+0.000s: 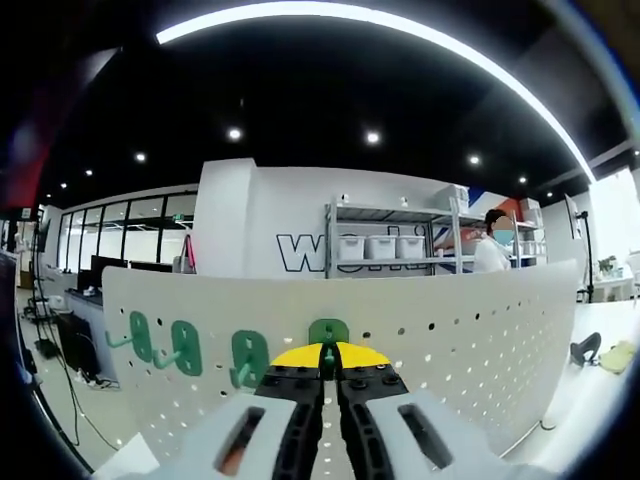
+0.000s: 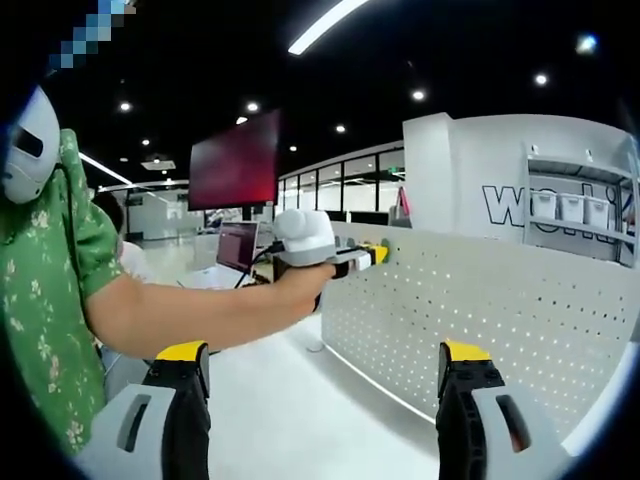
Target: Insert the hook assembly into the mounting plate slot until the hook locks in place.
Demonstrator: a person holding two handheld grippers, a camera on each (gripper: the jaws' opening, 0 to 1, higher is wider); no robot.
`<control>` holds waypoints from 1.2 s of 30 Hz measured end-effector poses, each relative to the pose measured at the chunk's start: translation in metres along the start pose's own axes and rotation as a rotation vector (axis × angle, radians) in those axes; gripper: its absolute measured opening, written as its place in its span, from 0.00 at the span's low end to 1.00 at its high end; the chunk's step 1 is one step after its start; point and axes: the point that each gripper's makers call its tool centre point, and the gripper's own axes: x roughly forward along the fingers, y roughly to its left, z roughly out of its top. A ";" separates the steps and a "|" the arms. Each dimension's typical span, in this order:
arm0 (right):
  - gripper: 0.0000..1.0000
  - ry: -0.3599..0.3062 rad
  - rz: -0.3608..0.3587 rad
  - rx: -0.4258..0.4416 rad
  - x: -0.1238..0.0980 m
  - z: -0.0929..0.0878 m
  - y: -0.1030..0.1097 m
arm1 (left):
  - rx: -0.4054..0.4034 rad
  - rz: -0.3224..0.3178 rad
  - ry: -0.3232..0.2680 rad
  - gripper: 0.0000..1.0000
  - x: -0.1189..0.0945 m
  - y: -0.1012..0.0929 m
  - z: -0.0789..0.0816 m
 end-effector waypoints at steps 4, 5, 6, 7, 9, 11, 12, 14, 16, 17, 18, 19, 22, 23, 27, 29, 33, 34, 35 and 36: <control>0.97 0.003 -0.002 -0.001 0.000 -0.001 -0.001 | 0.005 0.000 0.001 0.03 0.000 0.000 -0.001; 0.97 0.003 -0.001 -0.001 -0.001 -0.001 -0.001 | 0.004 -0.001 0.002 0.03 0.000 0.000 -0.002; 0.97 0.003 -0.001 -0.001 -0.001 -0.001 -0.001 | 0.004 0.000 0.004 0.03 0.000 0.000 -0.003; 0.97 0.004 -0.001 -0.001 -0.001 -0.001 -0.001 | 0.003 0.000 0.003 0.03 0.001 0.001 -0.004; 0.97 0.006 -0.003 -0.004 -0.001 -0.001 -0.002 | 0.002 0.001 -0.007 0.03 0.001 0.001 -0.002; 0.97 0.006 -0.004 -0.005 -0.001 0.000 -0.002 | 0.007 0.001 -0.003 0.03 0.002 0.001 -0.003; 0.97 0.006 -0.005 -0.005 -0.001 0.000 -0.003 | 0.005 0.000 -0.005 0.03 0.002 0.001 -0.003; 0.96 0.006 -0.005 -0.006 -0.001 0.000 -0.003 | 0.003 0.001 -0.004 0.03 0.003 0.002 -0.004; 0.96 0.008 -0.004 -0.007 0.000 0.000 -0.003 | 0.004 0.001 -0.005 0.03 0.003 0.001 -0.003; 0.96 0.008 -0.003 -0.007 0.000 0.000 -0.003 | 0.006 0.002 -0.006 0.03 0.003 0.001 -0.003; 0.96 0.009 -0.002 -0.008 0.000 0.000 -0.003 | 0.007 0.002 -0.007 0.03 0.004 0.001 -0.004; 0.96 0.009 -0.002 -0.008 0.000 0.000 -0.003 | 0.010 0.003 -0.008 0.03 0.004 0.001 -0.004; 0.96 0.013 0.000 -0.007 0.001 -0.001 -0.003 | 0.014 0.004 -0.008 0.03 0.004 0.001 -0.004; 0.96 0.013 0.001 -0.007 0.001 -0.002 -0.003 | 0.016 0.005 -0.008 0.03 0.004 0.001 -0.004; 0.96 0.019 0.005 -0.008 0.001 -0.003 -0.002 | 0.020 0.010 -0.009 0.03 0.003 0.000 -0.004; 0.96 0.019 0.006 -0.010 0.001 -0.002 -0.002 | 0.018 0.011 -0.010 0.03 0.004 0.000 -0.004; 0.96 0.016 0.006 -0.010 0.001 -0.001 -0.002 | 0.019 0.013 -0.006 0.03 0.004 0.000 -0.004; 0.96 0.017 0.007 -0.010 0.001 -0.002 -0.001 | 0.019 0.015 -0.003 0.03 0.005 0.000 -0.004; 0.96 0.017 0.008 -0.010 0.001 -0.002 -0.001 | 0.017 0.016 -0.001 0.03 0.005 0.000 -0.004; 0.96 0.018 0.010 -0.011 0.002 -0.002 -0.001 | 0.017 0.018 0.002 0.03 0.005 0.000 -0.003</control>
